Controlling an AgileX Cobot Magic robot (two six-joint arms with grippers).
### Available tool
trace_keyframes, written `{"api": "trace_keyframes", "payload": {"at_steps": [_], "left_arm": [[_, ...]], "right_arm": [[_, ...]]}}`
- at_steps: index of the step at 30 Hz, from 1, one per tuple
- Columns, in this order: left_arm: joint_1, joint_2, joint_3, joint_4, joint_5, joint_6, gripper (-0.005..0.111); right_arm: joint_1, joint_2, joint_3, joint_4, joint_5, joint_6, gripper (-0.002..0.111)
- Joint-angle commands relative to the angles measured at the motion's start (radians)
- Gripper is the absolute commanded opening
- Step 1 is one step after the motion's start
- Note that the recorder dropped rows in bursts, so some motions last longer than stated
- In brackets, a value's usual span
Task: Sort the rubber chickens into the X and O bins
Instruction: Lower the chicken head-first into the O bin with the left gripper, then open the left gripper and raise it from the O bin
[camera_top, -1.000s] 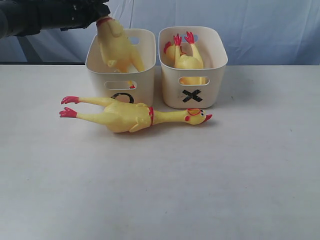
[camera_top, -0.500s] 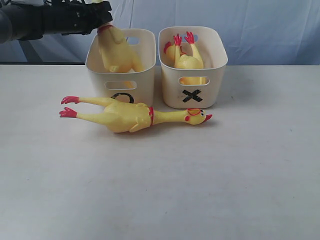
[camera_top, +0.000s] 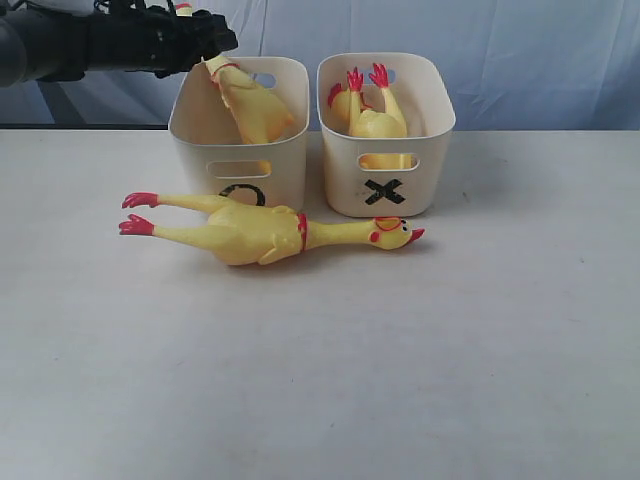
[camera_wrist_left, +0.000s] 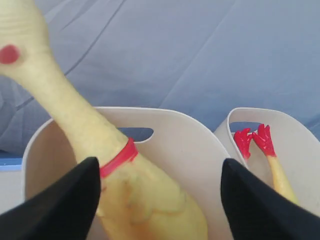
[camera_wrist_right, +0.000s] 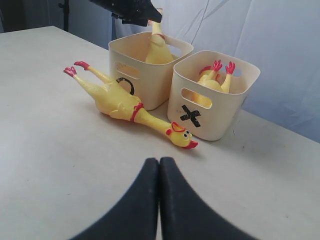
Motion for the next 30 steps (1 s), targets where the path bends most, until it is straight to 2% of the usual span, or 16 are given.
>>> {"api": "trace_keyframes", "payload": {"at_steps": [1,17,21,27,28,30], "left_arm": [[-0.005,-0.005,-0.009,0.061,0.011,-0.039,0.065],[-0.005,-0.036,-0.009,0.098,0.062,-0.049,0.062],[-0.005,-0.084,-0.009,0.153,0.065,-0.024,0.045],[-0.005,-0.168,-0.009,0.357,0.182,-0.026,0.004],[-0.005,-0.18,-0.009,0.391,0.203,-0.026,0.0],[-0.006,-0.197,-0.009,0.465,0.26,-0.026,0.0]], "right_arm": [[0.003,-0.004,-0.004,0.001,-0.017,-0.001,0.0],[0.003,-0.004,-0.004,0.001,-0.023,0.001,0.0],[0.003,-0.004,-0.004,0.001,-0.023,0.001,0.0],[0.003,-0.004,-0.004,0.001,-0.021,0.001,0.0],[0.003,-0.004,-0.004,0.001,-0.021,0.001,0.0],[0.003,-0.004,-0.004,0.001,-0.017,0.003,0.0]]}}
